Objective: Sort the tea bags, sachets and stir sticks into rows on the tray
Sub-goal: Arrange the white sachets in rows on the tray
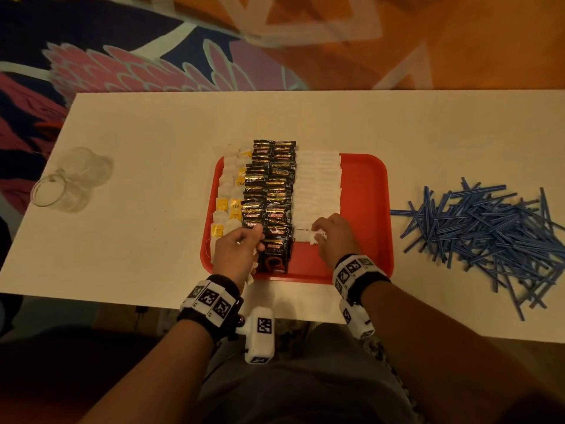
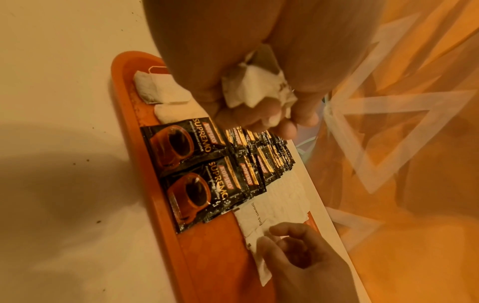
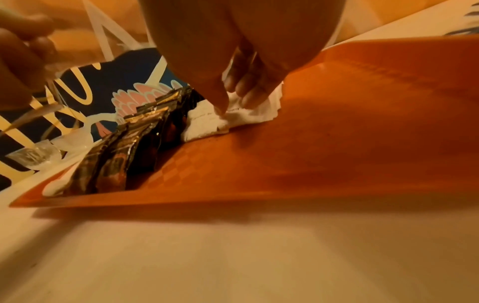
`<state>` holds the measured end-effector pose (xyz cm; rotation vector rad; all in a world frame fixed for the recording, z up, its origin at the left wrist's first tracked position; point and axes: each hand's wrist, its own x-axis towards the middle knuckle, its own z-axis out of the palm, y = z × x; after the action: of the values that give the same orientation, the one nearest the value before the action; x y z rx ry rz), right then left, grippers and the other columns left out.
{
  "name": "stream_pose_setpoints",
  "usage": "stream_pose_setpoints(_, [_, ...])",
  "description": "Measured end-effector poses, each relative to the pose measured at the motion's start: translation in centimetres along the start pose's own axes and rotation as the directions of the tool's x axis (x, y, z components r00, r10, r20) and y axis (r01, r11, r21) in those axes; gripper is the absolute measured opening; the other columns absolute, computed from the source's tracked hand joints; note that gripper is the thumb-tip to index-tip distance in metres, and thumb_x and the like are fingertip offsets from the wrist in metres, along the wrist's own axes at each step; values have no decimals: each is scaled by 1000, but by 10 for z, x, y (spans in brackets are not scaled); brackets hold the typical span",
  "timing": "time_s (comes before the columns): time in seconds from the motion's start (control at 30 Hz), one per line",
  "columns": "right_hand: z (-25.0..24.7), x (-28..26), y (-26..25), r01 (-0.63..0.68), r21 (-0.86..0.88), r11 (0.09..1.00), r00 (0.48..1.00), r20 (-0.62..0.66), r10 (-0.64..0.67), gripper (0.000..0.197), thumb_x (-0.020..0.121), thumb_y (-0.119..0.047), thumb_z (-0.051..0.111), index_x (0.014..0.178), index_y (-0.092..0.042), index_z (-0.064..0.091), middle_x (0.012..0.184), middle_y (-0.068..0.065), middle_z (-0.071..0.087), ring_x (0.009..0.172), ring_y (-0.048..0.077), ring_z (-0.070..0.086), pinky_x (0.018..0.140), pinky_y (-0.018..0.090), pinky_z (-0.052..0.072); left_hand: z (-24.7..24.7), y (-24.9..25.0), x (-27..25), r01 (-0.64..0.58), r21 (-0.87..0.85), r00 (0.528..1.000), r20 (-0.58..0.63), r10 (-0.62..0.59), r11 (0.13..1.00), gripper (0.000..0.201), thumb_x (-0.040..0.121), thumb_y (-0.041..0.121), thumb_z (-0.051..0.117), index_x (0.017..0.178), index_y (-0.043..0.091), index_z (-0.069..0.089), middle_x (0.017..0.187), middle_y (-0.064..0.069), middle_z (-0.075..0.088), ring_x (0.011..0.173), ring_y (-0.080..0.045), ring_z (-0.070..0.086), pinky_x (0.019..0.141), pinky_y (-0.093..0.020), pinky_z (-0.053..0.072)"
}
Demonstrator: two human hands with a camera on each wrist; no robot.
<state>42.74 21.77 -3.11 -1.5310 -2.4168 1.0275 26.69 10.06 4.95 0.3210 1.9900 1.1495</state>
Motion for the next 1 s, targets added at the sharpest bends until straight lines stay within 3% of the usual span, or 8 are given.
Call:
stream_pose_setpoints(0.13, [1,0,2,-6,-39,999,1000,-2,5,23,93,-7,58,110,-19,65,108,3,51,107,21,46,81,22,35,-2,-2,2,25,-24,1000,9,-24,999,29,95,37,63,83,12,69,66,2,63,55,-12,52,43,-23,39])
stream_pose_setpoints(0.3, [-7,-4,-3,-91,-5,996,996,15,91,27,91,-19,65,117,-26,63,115,-1,51,112,17,46,93,29,42,0,0,3,82,-116,990,123,-68,990,34,99,41,56,90,9,66,67,-1,60,47,-11,44,41,-21,31])
stream_pose_setpoints(0.4, [-19,-8,-8,-88,111,990,996,-1,89,24,88,-22,69,112,-25,65,109,-2,57,100,14,55,82,25,44,8,7,2,137,-189,977,189,-100,972,46,102,50,42,94,8,61,65,-1,59,42,-12,42,36,-18,28])
stream_pose_setpoints(0.57, [-48,-16,-32,-89,424,901,995,68,66,6,84,-24,75,82,-26,69,87,-2,71,81,11,65,75,29,55,30,23,-6,204,-252,957,257,-138,946,53,102,59,29,96,10,50,63,-4,56,40,-16,42,36,-20,26])
stream_pose_setpoints(0.7, [-70,-23,-51,-142,584,799,976,217,15,15,81,-31,77,89,-18,75,82,-4,72,77,5,66,63,19,51,45,37,-18,182,-183,933,344,-111,966,58,102,60,20,105,10,49,57,-5,51,37,-15,42,37,-20,28])
stream_pose_setpoints(0.83, [-84,-31,-58,-214,596,774,950,312,22,24,80,-17,79,101,-8,74,83,0,72,71,4,64,58,13,45,56,42,-27,117,-44,914,395,-91,992,68,97,69,17,128,14,44,71,-6,55,41,-11,48,36,-20,34])
stream_pose_setpoints(0.9, [-92,-36,-58,-227,590,774,940,342,15,22,82,-13,76,103,-7,73,83,0,71,70,6,63,57,17,47,59,43,-33,101,-39,903,423,-75,994,65,98,67,17,127,16,44,72,-6,56,43,-11,48,36,-20,34])
stream_pose_setpoints(1.0, [-100,-44,-58,-196,573,796,936,351,-22,9,85,-8,72,89,-16,70,79,-2,66,67,9,59,58,23,49,61,44,-38,71,-57,890,453,-38,996,61,98,67,19,115,15,47,74,-11,56,46,-13,46,37,-20,36])
